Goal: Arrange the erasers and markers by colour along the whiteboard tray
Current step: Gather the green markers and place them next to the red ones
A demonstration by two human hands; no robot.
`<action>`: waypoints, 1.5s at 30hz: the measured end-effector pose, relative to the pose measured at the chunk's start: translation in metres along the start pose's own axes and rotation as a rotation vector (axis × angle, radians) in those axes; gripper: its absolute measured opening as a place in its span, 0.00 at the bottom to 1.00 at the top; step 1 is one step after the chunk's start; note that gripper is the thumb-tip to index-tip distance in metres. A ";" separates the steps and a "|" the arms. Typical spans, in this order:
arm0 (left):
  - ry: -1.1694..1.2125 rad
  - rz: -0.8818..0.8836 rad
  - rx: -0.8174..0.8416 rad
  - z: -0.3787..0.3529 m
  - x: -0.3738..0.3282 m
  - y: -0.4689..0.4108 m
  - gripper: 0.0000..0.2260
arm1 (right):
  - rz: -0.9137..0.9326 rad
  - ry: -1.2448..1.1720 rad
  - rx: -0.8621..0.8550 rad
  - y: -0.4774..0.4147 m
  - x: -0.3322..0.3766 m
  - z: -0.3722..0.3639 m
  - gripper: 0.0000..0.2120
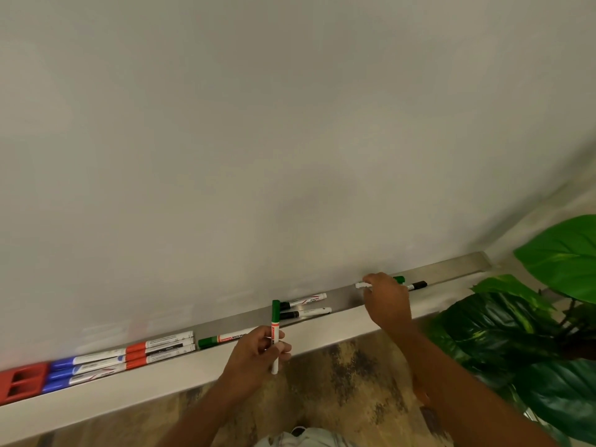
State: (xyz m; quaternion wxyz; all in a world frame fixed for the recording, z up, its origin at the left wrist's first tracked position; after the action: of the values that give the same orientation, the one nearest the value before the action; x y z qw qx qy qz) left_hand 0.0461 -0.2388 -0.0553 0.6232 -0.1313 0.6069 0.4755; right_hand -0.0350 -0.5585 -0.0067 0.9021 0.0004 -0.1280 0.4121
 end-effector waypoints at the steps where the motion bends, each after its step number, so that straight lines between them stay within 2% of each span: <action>1: 0.013 0.007 -0.006 0.001 0.001 0.000 0.06 | 0.035 0.088 0.001 -0.001 -0.003 -0.002 0.10; 3: 0.038 0.012 -0.016 0.003 0.004 0.000 0.06 | 0.096 0.205 0.029 -0.002 -0.007 -0.007 0.14; 6: 0.066 0.015 -0.031 0.004 0.007 0.000 0.06 | 0.178 0.314 0.065 -0.003 -0.004 -0.013 0.15; 9: 0.108 0.039 -0.045 0.004 0.010 0.000 0.06 | 0.233 0.352 0.095 -0.002 0.004 -0.018 0.16; 18: 0.186 0.083 -0.046 0.009 0.015 0.006 0.07 | 0.400 0.402 0.132 0.002 0.031 -0.029 0.12; 23: 0.247 0.096 -0.029 0.017 0.016 0.012 0.08 | 0.500 0.365 -0.056 0.008 0.051 -0.015 0.14; 26: 0.297 0.121 -0.028 0.019 0.016 0.013 0.09 | 0.597 0.215 -0.243 0.026 0.081 0.007 0.19; 29: 0.339 0.141 -0.022 0.019 0.017 0.014 0.11 | 0.647 0.076 -0.339 0.048 0.114 0.028 0.27; 30: 0.356 0.146 -0.020 0.019 0.017 0.015 0.11 | 0.644 0.029 -0.375 0.054 0.124 0.036 0.26; 33: 0.383 0.149 -0.011 0.019 0.016 0.015 0.11 | 0.602 -0.126 -0.485 0.073 0.147 0.066 0.14; 35: 0.398 0.146 -0.006 0.021 0.015 0.016 0.11 | 0.515 -0.223 -0.481 0.077 0.153 0.077 0.10; 37: 0.429 0.141 0.000 0.023 0.014 0.017 0.11 | 0.353 -0.377 -0.358 0.077 0.152 0.075 0.10; 40: 0.500 0.143 0.007 0.028 0.013 0.019 0.12 | 0.029 -0.755 -0.142 0.085 0.142 0.051 0.05; 42: 0.577 0.156 0.009 0.031 0.013 0.020 0.12 | -0.143 -0.929 -0.082 0.097 0.137 0.031 0.05; 45: 0.697 0.158 0.017 0.037 0.012 0.022 0.14 | -0.280 -1.066 -0.011 0.116 0.140 0.003 0.04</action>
State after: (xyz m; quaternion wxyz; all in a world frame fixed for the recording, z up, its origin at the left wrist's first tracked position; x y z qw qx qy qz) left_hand 0.0505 -0.1951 -0.0479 0.3413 -0.2331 0.7951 0.4438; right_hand -0.0341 -0.3782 0.0164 0.7584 0.2212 -0.5683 0.2303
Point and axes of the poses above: each hand's wrist, its own y-axis away from the middle knuckle, its own z-axis out of the back of the hand, x = y × z, the point moved 9 cm from there along -y, towards the middle knuckle, and after that the axes turned 5 degrees about -x, right-handed, at the moved point
